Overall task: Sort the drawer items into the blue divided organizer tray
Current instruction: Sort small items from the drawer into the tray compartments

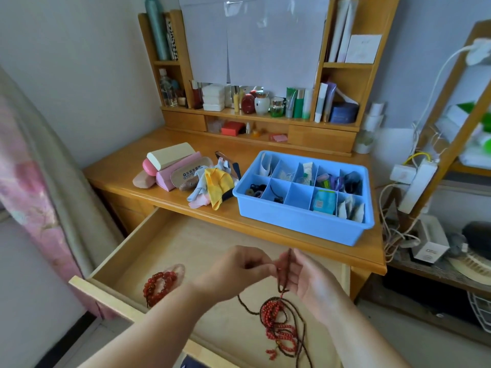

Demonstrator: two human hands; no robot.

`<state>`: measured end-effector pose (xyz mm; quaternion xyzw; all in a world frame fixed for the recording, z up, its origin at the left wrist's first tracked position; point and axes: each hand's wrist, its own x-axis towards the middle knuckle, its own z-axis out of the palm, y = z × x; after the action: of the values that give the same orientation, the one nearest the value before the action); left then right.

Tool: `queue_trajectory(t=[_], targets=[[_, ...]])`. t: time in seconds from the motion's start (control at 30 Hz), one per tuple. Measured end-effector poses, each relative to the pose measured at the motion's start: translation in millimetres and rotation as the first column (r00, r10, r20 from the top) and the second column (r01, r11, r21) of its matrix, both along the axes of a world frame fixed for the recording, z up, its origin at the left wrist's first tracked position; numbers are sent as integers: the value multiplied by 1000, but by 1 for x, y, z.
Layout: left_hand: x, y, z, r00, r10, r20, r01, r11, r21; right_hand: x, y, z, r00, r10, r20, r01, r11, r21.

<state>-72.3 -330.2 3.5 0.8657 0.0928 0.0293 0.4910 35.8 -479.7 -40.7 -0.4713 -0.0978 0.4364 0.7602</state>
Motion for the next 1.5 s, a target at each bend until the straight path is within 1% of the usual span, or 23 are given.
queue_trajectory(t=[0.1, 0.17, 0.2, 0.23, 0.3, 0.37, 0.43, 0.5, 0.67, 0.7, 0.73, 0.8, 0.83, 0.87, 0.9, 0.93, 1.0, 1.1, 1.17, 1.27, 1.33, 1.4, 1.5], targets=[[15, -6, -5, 993, 113, 32, -112, 993, -43, -9, -1, 6, 986, 156, 62, -154, 987, -35], [19, 4, -13, 962, 270, -40, -272, 959, -73, -9, -6, 7, 991, 129, -37, -129, 991, -21], [18, 12, -18, 930, 355, -93, -366, 915, -170, -8, -10, 6, 988, 84, -131, -85, 996, 0], [14, 20, -23, 888, 435, -150, -460, 826, -325, -5, -14, 5, 973, 31, -227, -27, 999, 19], [0, 36, -36, 805, 527, -273, -558, 516, -650, 2, -24, 3, 937, -68, -342, 86, 995, 39], [-14, 45, -48, 769, 534, -351, -535, 236, -811, 8, -31, 0, 924, -111, -365, 136, 990, 41], [-22, 46, -59, 770, 540, -341, -454, 87, -887, 10, -33, -4, 918, -114, -380, 146, 988, 56], [-24, 39, -63, 781, 551, -295, -378, 39, -925, 8, -31, -6, 920, -92, -380, 137, 986, 92], [-12, 21, -59, 782, 588, -210, -341, 121, -932, 2, -22, -9, 937, -21, -349, 90, 979, 183], [-10, 19, -58, 780, 589, -210, -384, 186, -904, 2, -21, -8, 933, -19, -360, 98, 974, 203], [-8, 16, -57, 784, 586, -206, -450, 306, -839, 2, -20, -7, 929, -16, -370, 106, 968, 226], [-6, 8, -52, 833, 537, -132, -519, 678, -520, 2, -18, -4, 939, 18, -343, 78, 962, 263], [-6, 2, -50, 887, 457, -65, -456, 845, -279, 1, -17, -2, 954, 45, -297, 34, 966, 255], [-4, -6, -46, 943, 333, -10, -333, 942, -37, 0, -16, 1, 971, 72, -228, -21, 976, 218], [-3, -14, -43, 979, 206, 13, -204, 960, 193, -2, -15, 3, 985, 101, -139, -80, 986, 147], [-2, -21, -40, 993, 115, 18, -114, 918, 380, -4, -15, 5, 990, 133, -41, -131, 990, 50], [0, -27, -35, 997, 73, 39, -83, 829, 553, -6, -14, 9, 979, 184, 88, -174, 978, -114], [0, -23, -29, 993, 119, 22, -116, 880, 460, -4, -17, 12, 979, 189, 82, -179, 977, -120], [0, -23, -28, 998, 57, -16, -46, 909, 413, -4, -18, 13, 986, 167, 22, -165, 984, -70], [0, -27, -26, 999, -7, 33, -5, 930, 369, -11, -18, 13, 968, 250, 27, -243, 957, -157], [5, -23, -26, 994, 79, 82, -100, 946, 308, -15, -18, 11, 933, 359, 25, -347, 917, -195], [7, -13, -29, 980, 194, 37, -197, 969, 147, -15, -20, 8, 915, 404, 7, -394, 897, -200], [4, 8, -39, 915, 382, -132, -398, 909, -125, -7, -25, 3, 936, 331, -118, -334, 943, 0]])
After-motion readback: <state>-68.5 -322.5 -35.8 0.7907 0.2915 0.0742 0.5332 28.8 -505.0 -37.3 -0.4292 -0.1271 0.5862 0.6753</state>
